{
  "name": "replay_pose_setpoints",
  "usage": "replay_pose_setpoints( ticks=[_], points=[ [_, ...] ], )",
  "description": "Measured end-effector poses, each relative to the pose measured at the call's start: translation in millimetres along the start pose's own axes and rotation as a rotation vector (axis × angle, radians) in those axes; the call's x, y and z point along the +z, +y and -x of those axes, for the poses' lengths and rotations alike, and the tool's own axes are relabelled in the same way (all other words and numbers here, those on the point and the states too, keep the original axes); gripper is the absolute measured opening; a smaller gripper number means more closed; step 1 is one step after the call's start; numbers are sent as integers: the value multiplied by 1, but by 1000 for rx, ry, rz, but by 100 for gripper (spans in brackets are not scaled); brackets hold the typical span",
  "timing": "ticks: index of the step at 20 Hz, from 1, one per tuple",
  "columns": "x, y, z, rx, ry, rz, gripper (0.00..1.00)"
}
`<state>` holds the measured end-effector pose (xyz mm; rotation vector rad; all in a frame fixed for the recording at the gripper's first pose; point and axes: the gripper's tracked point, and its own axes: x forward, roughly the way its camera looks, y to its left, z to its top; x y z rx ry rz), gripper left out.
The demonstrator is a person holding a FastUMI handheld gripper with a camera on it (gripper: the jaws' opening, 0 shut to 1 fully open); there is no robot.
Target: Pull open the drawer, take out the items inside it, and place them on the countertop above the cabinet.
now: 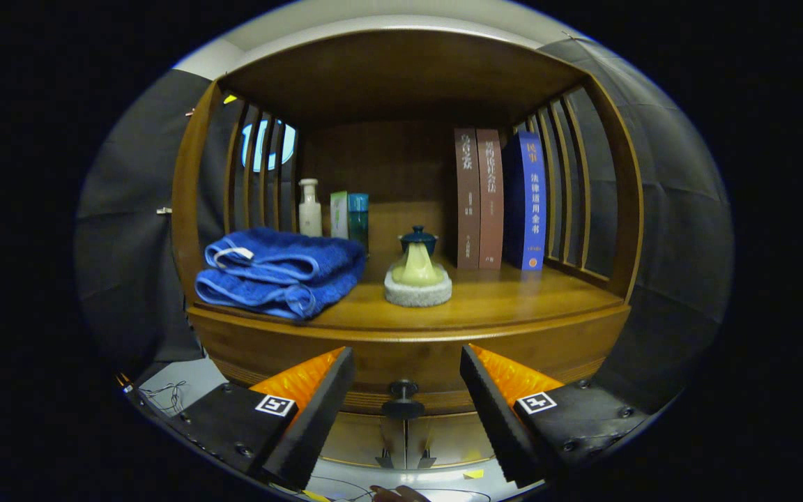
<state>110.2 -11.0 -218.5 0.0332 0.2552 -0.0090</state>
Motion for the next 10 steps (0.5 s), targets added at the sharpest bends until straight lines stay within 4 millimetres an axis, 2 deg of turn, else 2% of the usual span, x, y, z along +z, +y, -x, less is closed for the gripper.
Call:
replay_pose_setpoints(
  ticks=[3, 7, 10],
  points=[
    [55, 5, 24, 17, -50, -3, 99],
    [136, 8, 70, 27, -162, 8, 99],
    [173, 13, 107, 37, -195, 18, 99]
  ],
)
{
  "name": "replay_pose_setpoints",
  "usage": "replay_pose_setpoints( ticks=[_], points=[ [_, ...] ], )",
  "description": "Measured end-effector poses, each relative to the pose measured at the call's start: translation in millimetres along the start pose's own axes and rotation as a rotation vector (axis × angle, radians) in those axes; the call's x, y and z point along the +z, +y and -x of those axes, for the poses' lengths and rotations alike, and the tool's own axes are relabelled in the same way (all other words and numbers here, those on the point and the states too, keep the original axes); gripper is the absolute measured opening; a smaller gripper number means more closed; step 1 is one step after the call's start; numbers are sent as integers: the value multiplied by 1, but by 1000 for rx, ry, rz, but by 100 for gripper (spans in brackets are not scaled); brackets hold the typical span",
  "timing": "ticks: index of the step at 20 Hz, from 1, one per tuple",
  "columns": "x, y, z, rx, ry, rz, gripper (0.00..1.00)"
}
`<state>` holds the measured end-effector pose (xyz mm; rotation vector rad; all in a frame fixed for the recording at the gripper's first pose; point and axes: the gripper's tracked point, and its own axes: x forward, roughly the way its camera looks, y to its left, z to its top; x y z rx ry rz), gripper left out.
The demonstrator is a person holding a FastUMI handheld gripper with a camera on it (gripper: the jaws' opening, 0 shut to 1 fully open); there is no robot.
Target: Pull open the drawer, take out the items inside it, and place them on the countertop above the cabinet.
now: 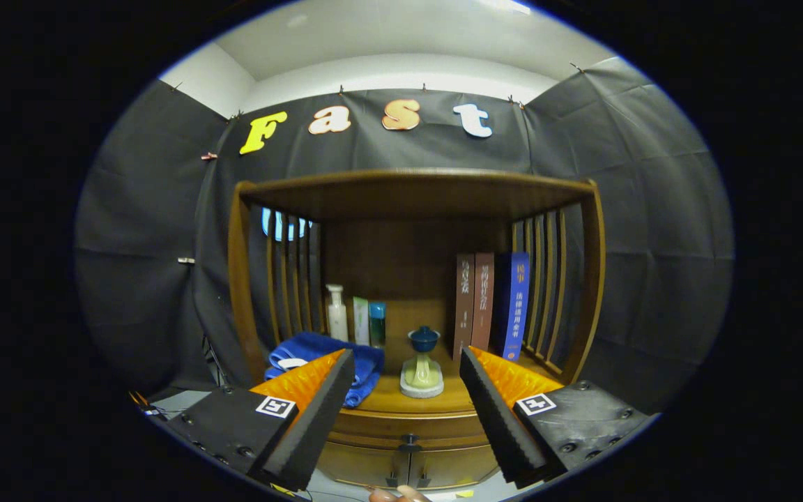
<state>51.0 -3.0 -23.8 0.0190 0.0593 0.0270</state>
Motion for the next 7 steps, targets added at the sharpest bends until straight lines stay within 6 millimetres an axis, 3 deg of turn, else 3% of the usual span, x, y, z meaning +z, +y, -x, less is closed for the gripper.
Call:
replay_pose_setpoints(
  ticks=[4, 7],
  points=[
    [37, 9, 32, 11, -41, 28, 99],
    [49, 9, 53, -3, -71, 36, 98]
  ],
)
